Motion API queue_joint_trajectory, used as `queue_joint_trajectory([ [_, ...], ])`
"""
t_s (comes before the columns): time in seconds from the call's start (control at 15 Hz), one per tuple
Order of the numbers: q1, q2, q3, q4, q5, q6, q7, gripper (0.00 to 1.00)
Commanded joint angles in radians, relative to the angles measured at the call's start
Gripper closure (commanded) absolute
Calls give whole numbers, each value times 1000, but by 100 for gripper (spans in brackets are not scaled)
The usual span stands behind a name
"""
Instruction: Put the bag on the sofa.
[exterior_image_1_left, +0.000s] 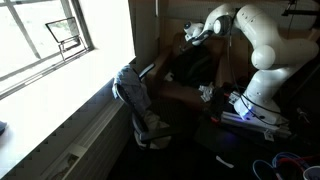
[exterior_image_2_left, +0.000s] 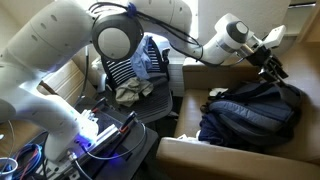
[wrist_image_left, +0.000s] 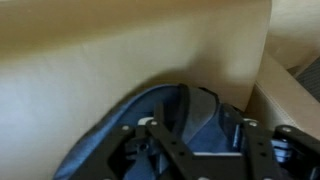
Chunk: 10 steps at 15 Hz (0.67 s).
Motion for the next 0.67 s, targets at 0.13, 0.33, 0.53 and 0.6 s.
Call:
queue_joint_trajectory([
  [0.13,-81,-111,44,-235,38,-8,-238,0],
  [0.33,-164,-222,102,-367,50,78,-390,0],
  [0.53,-116,-153,-3,-274,33,180,-311,0],
  [0.6,-135,-190,-6,-312,-13,235,-279,0],
])
